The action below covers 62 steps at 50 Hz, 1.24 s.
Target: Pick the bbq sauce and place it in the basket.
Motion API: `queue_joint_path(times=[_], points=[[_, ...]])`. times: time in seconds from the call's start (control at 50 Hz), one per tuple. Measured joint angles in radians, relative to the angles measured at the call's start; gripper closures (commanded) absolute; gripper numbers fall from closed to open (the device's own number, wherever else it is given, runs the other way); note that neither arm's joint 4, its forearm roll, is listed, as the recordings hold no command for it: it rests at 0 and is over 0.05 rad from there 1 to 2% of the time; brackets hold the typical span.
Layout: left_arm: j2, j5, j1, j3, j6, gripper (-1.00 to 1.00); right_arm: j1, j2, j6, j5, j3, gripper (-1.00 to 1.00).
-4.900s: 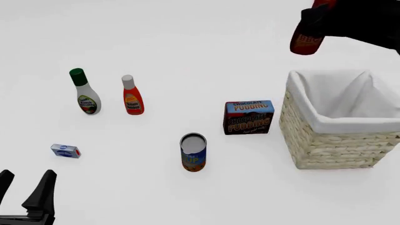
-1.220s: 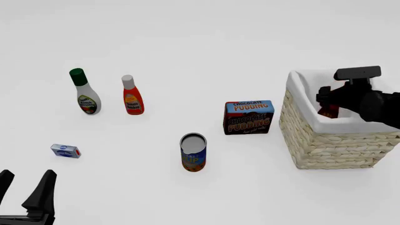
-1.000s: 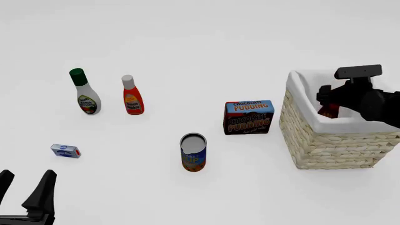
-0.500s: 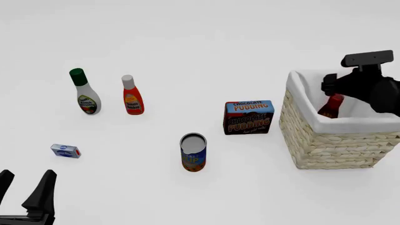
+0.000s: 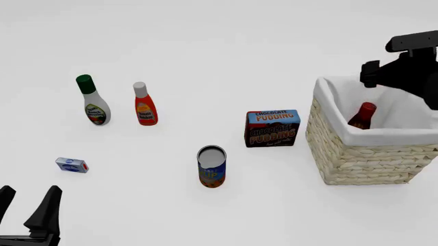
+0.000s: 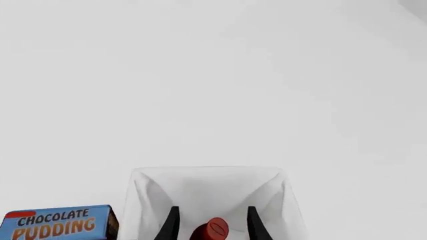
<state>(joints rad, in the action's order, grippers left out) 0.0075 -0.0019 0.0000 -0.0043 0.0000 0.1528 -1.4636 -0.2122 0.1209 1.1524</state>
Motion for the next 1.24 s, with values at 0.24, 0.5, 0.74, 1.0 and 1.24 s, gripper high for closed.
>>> queue_joint_path(times=[0.24,0.5,0.74,1.0,1.24], points=[[0.000,0.000,0.000,0.000,0.000,-1.00,-0.019,0.063,-0.007,0.034,0.014,-1.00],[0.000,0.000,0.000,0.000,0.000,-1.00,-0.038,0.131,-0.013,0.061,0.023,-1.00],[0.000,0.000,0.000,0.000,0.000,-1.00,-0.044,0.193,-0.005,0.072,0.027,-1.00],[0.000,0.000,0.000,0.000,0.000,-1.00,-0.037,0.269,0.005,0.082,0.013,-1.00],[0.000,0.000,0.000,0.000,0.000,-1.00,-0.034,0.361,0.013,0.113,0.003,-1.00]])
